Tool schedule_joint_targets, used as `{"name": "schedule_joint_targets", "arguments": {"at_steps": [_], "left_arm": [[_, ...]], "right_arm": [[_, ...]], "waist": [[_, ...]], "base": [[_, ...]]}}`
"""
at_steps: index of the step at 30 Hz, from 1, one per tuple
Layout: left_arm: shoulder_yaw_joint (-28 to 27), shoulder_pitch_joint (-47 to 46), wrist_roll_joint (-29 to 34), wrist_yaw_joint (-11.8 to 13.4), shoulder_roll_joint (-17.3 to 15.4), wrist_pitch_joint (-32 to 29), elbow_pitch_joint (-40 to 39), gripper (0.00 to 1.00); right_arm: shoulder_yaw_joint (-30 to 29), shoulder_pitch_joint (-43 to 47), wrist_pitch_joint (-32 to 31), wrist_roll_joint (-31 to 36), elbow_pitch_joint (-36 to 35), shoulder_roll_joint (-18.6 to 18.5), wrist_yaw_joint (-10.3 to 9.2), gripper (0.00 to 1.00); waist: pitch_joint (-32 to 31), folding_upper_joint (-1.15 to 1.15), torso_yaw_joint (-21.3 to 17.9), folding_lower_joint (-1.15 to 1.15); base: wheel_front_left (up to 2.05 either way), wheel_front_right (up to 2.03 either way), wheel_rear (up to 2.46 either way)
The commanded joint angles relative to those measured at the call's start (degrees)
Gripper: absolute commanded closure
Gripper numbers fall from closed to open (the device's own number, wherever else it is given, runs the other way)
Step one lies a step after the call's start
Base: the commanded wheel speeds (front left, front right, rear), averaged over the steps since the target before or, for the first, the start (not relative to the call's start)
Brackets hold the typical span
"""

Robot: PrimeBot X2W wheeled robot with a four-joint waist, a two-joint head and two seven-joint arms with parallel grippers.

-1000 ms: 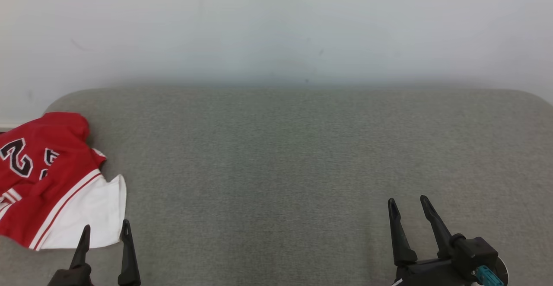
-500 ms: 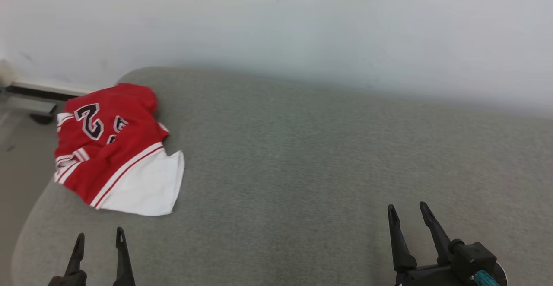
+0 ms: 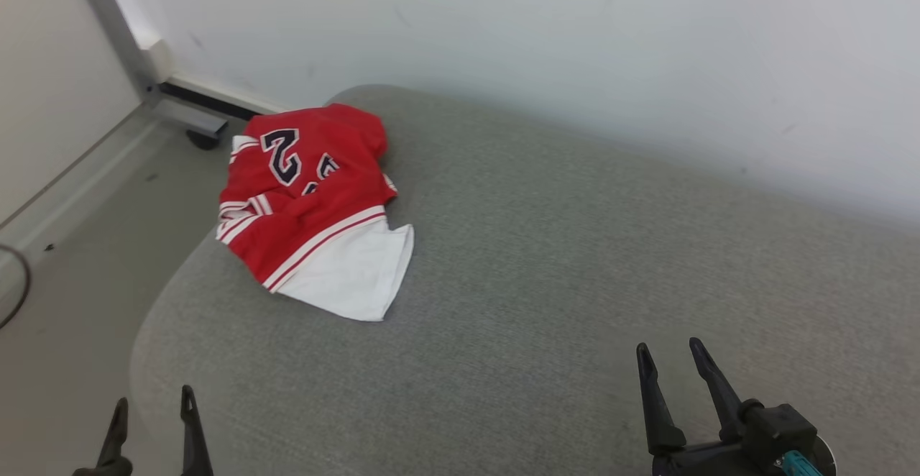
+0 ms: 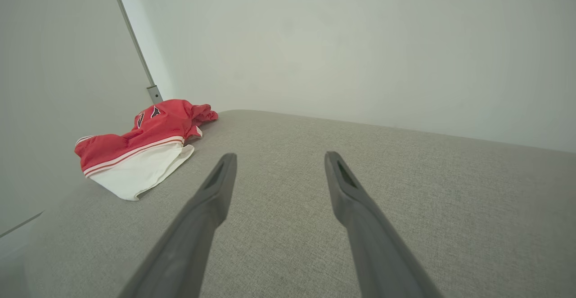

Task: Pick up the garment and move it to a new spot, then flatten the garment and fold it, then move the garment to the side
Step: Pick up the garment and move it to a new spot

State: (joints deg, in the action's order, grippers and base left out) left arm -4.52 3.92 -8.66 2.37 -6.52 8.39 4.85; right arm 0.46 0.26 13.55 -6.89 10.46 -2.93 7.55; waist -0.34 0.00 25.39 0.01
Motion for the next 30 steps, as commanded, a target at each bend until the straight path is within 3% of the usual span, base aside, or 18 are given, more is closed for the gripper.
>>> {"name": "schedule_joint_targets", "arguments": {"at_steps": [1, 8, 20, 30], "left_arm": [[-0.5, 0.8, -0.3, 0.2, -0.4, 0.0, 0.1, 0.0], [-1.3, 1.7, -1.1, 1.5, -0.1, 0.6, -0.6, 0.0], [-0.7, -0.3, -1.4, 0.9, -1.6, -0.2, -0.7, 0.0], [-2.4, -11.4, -4.6, -1.5, -5.3, -1.1, 0.9, 0.0]], "right_arm": [[0.4, -0.1, -0.2, 0.2, 0.1, 0.1, -0.12, 0.0], [1.7, -1.5, 0.0, 0.2, 0.8, 0.1, -0.12, 0.0], [1.7, -1.3, 0.7, -1.0, 1.8, 0.1, -0.12, 0.0], [0.6, -4.5, 0.6, 1.2, 0.5, 0.1, -0.12, 0.0]], "waist": [[0.5, 0.0, 3.4, -0.01], [0.9, 0.0, 3.9, -0.01], [0.4, 0.0, 3.4, -0.01], [5.8, 0.0, -5.1, -0.01]], "base": [[0.0, 0.0, 0.0], [0.0, 0.0, 0.0], [0.0, 0.0, 0.0], [0.0, 0.0, 0.0]]}}
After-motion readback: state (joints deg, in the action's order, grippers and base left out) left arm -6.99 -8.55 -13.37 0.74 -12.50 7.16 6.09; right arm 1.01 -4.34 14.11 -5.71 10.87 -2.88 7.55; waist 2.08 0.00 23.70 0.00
